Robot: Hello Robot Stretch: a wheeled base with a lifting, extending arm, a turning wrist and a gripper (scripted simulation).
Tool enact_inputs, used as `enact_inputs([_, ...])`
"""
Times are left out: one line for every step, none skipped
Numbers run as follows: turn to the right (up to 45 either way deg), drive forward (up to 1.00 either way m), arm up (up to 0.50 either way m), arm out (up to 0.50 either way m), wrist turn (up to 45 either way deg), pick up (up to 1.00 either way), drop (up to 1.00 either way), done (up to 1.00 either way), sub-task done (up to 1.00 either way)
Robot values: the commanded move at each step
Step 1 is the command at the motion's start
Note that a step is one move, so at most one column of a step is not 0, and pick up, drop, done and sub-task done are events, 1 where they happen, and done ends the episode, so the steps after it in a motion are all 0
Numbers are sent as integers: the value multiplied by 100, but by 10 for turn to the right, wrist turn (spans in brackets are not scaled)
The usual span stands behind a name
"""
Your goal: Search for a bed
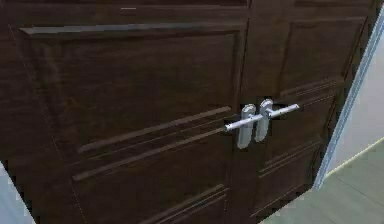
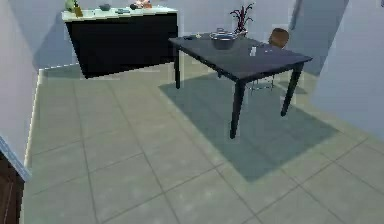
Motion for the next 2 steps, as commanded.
enact_inputs([450,0,0,0,0,0,0,0,0])
enact_inputs([120,0,0,0,0,0,0,0,0])
